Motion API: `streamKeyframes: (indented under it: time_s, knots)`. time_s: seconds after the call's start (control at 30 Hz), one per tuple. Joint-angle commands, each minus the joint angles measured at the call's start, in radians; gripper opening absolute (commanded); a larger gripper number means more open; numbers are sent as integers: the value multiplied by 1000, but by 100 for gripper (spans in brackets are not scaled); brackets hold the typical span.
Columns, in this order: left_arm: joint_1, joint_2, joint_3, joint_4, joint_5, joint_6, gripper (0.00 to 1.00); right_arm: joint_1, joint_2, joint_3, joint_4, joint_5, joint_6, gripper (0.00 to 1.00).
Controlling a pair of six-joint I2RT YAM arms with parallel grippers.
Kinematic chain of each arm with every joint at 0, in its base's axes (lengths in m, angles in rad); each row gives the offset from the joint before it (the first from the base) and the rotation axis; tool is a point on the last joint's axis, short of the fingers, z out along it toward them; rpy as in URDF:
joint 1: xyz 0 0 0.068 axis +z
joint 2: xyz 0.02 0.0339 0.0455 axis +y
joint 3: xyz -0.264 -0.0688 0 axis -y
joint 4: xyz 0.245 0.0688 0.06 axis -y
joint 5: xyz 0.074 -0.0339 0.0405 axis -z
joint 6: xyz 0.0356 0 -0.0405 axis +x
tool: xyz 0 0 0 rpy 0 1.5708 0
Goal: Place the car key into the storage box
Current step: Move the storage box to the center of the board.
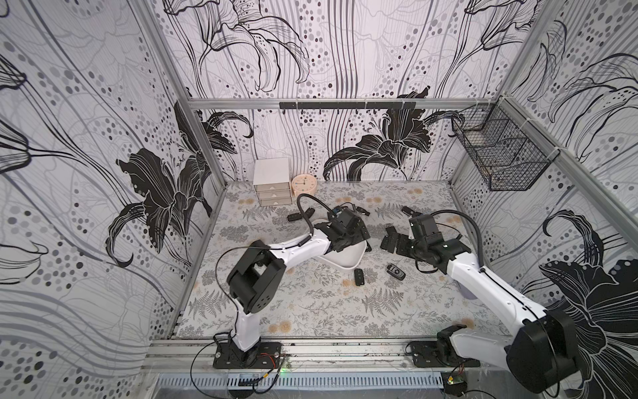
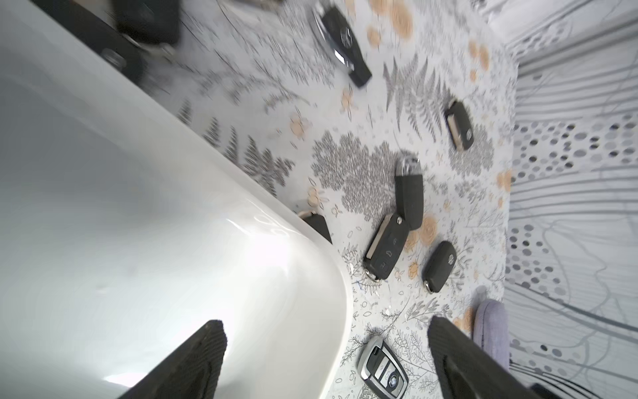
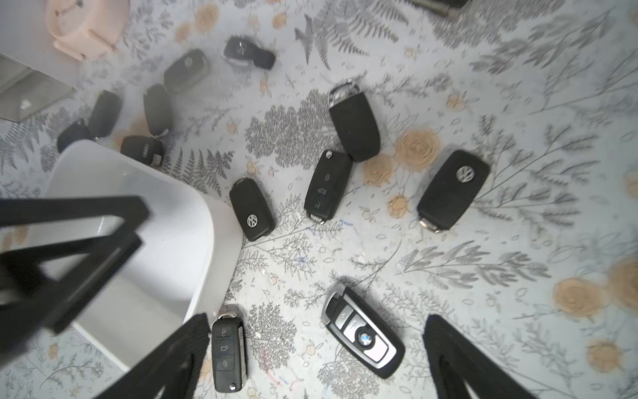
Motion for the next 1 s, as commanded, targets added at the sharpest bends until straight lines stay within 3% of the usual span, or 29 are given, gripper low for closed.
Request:
streamKeyframes:
  time_s: [0.0, 0.1, 0.3, 0.47, 0.77, 0.97]
  knots:
    - [61, -119, -77, -34, -86, 12, 96, 74, 85, 67, -3, 40, 96, 97]
    - [103, -226, -131, -66, -145, 47, 96, 123, 183, 122, -19, 52, 180, 86]
    - [172, -397, -219, -97, -191, 124, 99, 226, 340, 230, -21, 85, 249, 78]
    - [198, -473, -262, -102, -188, 152, 99, 240, 460, 286, -29, 55, 270, 61]
    - [200, -502, -274, -109, -184, 165, 100, 235, 523, 327, -116, 95, 183, 27]
    - [200, -487, -259, -111, -174, 162, 100, 180, 519, 311, -156, 99, 66, 23]
